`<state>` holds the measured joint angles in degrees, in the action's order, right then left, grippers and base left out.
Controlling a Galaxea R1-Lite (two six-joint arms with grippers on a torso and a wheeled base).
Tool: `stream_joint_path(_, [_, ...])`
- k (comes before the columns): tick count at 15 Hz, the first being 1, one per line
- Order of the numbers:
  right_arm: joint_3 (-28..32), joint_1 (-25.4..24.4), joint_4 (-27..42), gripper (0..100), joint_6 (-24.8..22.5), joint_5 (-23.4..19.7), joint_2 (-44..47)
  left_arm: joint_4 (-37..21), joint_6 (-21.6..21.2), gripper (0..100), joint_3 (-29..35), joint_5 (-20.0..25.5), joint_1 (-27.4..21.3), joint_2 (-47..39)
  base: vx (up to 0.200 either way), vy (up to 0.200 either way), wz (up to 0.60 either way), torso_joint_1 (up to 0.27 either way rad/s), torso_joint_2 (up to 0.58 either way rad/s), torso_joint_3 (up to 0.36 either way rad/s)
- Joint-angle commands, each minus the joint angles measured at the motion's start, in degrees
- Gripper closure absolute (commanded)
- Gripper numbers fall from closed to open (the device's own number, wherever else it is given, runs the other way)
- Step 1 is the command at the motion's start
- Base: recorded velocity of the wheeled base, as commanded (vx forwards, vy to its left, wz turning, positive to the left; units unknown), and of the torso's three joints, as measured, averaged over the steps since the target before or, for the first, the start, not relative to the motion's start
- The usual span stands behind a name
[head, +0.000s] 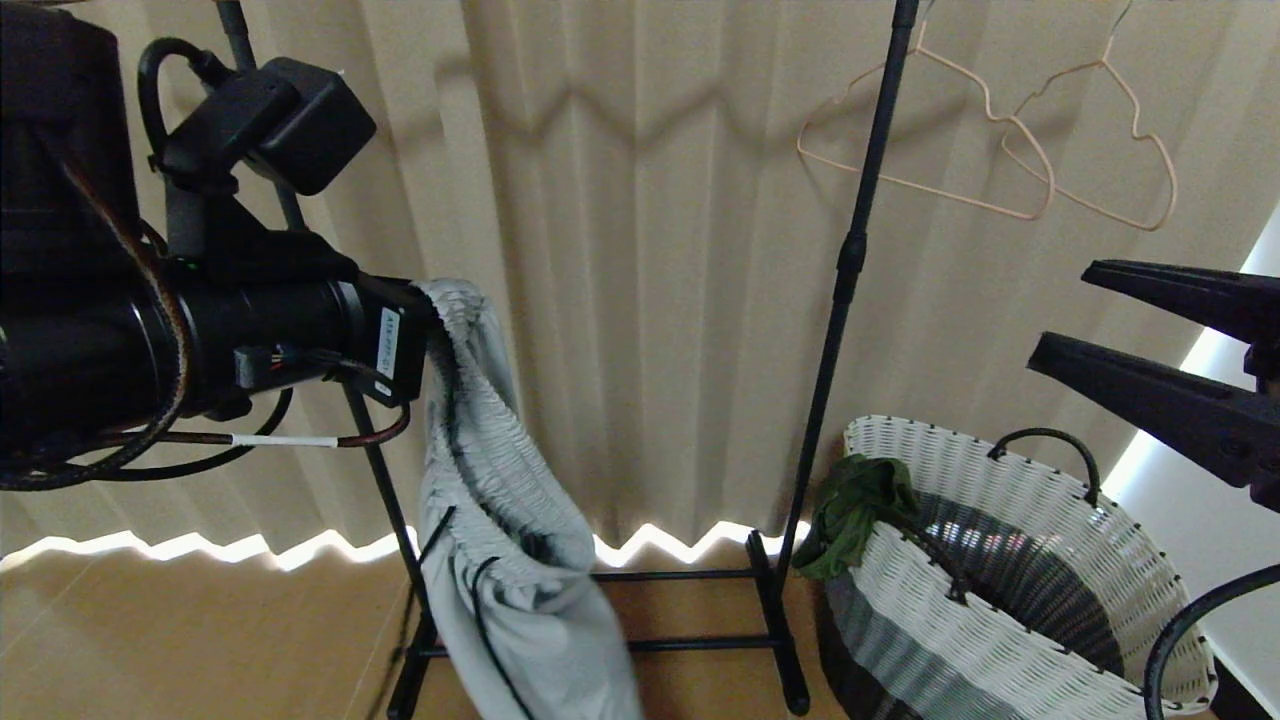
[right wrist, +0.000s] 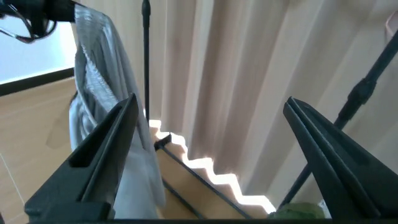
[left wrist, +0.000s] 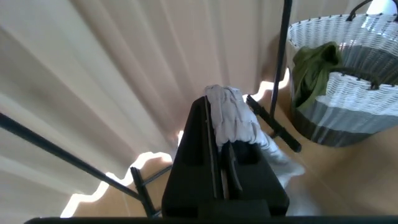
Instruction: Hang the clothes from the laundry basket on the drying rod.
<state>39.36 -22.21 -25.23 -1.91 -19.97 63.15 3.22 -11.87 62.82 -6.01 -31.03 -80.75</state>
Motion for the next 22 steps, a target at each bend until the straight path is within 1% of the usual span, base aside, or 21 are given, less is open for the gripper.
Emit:
stream_joint_path(1, [-2.01,1.56,0.36,0,-0.20,0.37,-1.71,-0.05,0.01,100,-2.53,-0.32,0.53,2.18,0.000,0.000,0.00,0.000,0.00,0.000])
stream_joint_path(2, [-3.24,4.02,0.36,0,-0.55,0.37,-2.33,-0.05,0.01,100,-4.46,-0.85,1.32,4.02,0.000,0.000,0.00,0.000,0.00,0.000])
stream_joint_path(3, [-5.53,9.12,0.36,0,-2.48,0.37,-3.65,-0.14,0.01,100,-7.80,-1.55,2.72,7.54,0.000,0.000,0.00,0.000,0.00,0.000])
stream_joint_path(4, [-7.72,13.16,0.45,0,-5.47,0.37,-5.05,-0.05,0.01,100,-11.58,-1.72,5.10,11.84,0.000,0.000,0.00,0.000,0.00,0.000])
stream_joint_path(5, [-8.78,14.65,0.45,0,-6.52,0.46,-5.49,-0.05,0.01,100,-13.25,-1.64,6.59,13.78,0.000,0.000,0.00,0.000,0.00,0.000])
stream_joint_path(6, [-11.50,19.22,0.45,0,-8.46,0.72,-6.99,-0.05,0.71,100,-18.17,-1.37,10.90,19.75,0.000,0.000,0.00,0.000,0.00,0.000])
stream_joint_path(8, [-13.79,23.18,0.19,0,-9.07,0.90,-8.22,0.03,1.33,100,-23.27,-1.20,14.50,26.79,0.000,0.000,0.00,0.000,0.00,0.000])
stream_joint_path(9, [-15.46,24.76,-0.17,0,-8.98,1.07,-8.74,-0.05,1.33,100,-27.84,-1.20,16.35,33.55,0.000,0.000,0.00,0.000,0.00,0.000])
stream_joint_path(10, [-15.90,25.38,-0.17,0,-8.90,2.39,-8.83,-0.23,1.24,100,-30.21,-1.20,17.05,37.42,0.000,0.000,0.00,0.000,0.00,0.000])
stream_joint_path(11, [-15.90,26.61,-0.25,0,-8.90,5.11,-8.74,-0.32,1.24,100,-32.23,-1.28,17.40,40.76,0.000,0.000,0.00,0.000,0.00,0.000])
stream_joint_path(12, [-15.90,28.10,-0.25,0,-8.90,8.63,-8.83,-0.32,1.41,100,-33.99,-1.20,17.40,43.05,0.000,0.000,0.00,0.000,0.00,0.000])
stream_joint_path(13, [-16.34,28.54,-0.25,0,-8.90,12.06,-9.27,0.03,2.12,100,-36.10,-1.20,17.31,45.15,0.000,0.000,0.00,0.000,0.00,0.000])
stream_joint_path(15, [-18.01,28.63,-0.34,0,-8.81,17.16,-11.73,0.03,3.08,100,-36.19,-0.14,17.23,46.47,0.000,0.000,0.00,0.000,0.00,0.000])
stream_joint_path(17, [-20.38,28.63,-0.25,0,-8.63,18.12,-13.66,0.03,3.08,100,-36.10,-0.05,17.31,47.26,0.000,0.000,0.00,0.000,0.00,0.000])
stream_joint_path(19, [-22.05,28.63,-0.08,0,-8.72,18.21,-14.90,0.03,3.17,100,-34.96,0.12,17.14,47.53,0.000,0.000,0.00,0.000,0.00,0.000])
stream_joint_path(21, [-21.52,28.63,-0.25,0,-8.63,18.21,-14.54,0.12,3.08,100,-34.25,0.38,16.70,47.09,0.000,0.000,0.00,0.000,0.00,0.000])
stream_joint_path(22, [-20.91,28.63,-0.25,0,-8.63,18.21,-14.63,0.47,3.17,100,-33.90,1.26,16.17,46.03,0.000,0.000,0.00,0.000,0.00,0.000])
